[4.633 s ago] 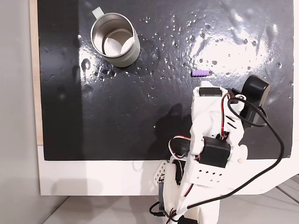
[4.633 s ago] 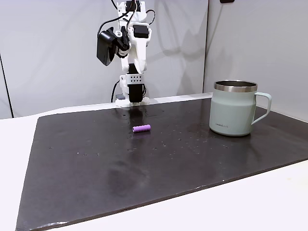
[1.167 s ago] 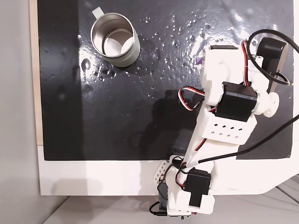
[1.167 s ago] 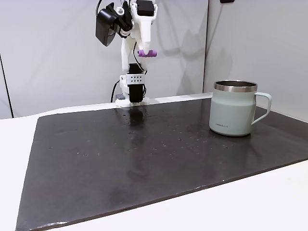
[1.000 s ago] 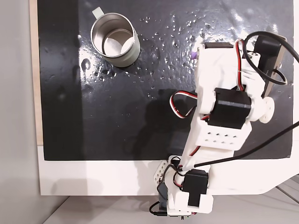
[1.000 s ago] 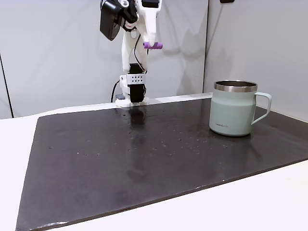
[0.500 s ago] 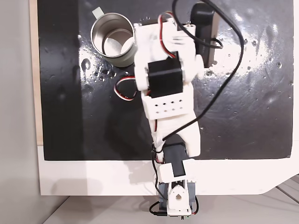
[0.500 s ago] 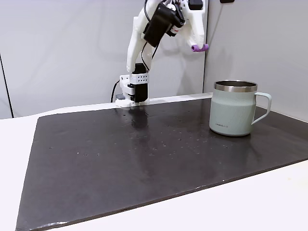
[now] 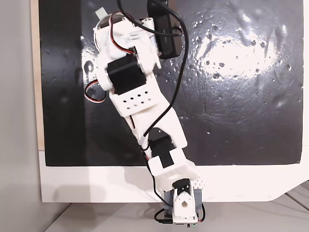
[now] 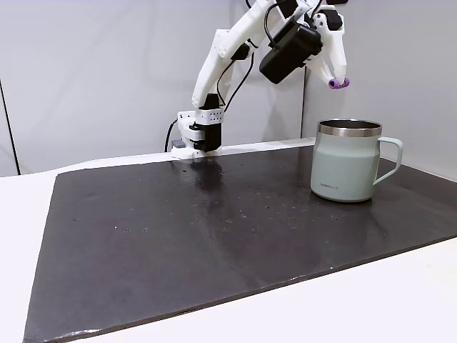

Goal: Grasp a pengrip and put it in the cup.

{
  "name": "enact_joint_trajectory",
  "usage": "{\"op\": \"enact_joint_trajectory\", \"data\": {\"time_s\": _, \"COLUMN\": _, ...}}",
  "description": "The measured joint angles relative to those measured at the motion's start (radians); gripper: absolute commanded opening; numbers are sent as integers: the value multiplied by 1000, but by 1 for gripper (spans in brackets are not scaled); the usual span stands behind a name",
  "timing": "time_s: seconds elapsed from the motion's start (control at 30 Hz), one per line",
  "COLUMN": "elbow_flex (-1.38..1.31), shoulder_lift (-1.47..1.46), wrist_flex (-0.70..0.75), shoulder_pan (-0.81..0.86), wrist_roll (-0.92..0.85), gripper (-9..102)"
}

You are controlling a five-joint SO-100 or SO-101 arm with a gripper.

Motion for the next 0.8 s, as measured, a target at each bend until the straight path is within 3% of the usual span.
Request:
{"op": "enact_joint_trajectory", "data": {"time_s": 0.13, "elbow_flex": 0, "shoulder_lift": 0, "wrist_flex": -3, "shoulder_pan": -18, "wrist_roll": 5, "gripper": 3}}
{"op": "enact_joint_trajectory", "data": {"time_s": 0.27, "elbow_flex": 0, "shoulder_lift": 0, "wrist_flex": -3, "shoulder_pan": -14, "wrist_roll": 5, "gripper": 30}}
{"op": "enact_joint_trajectory", "data": {"time_s": 0.37, "elbow_flex": -8, "shoulder_lift": 0, "wrist_flex": -3, "shoulder_pan": -14, "wrist_roll": 5, "gripper": 39}}
{"op": "enact_joint_trajectory", "data": {"time_s": 0.8, "elbow_flex": -9, "shoulder_lift": 0, "wrist_flex": -3, "shoulder_pan": -17, "wrist_roll": 5, "gripper": 40}}
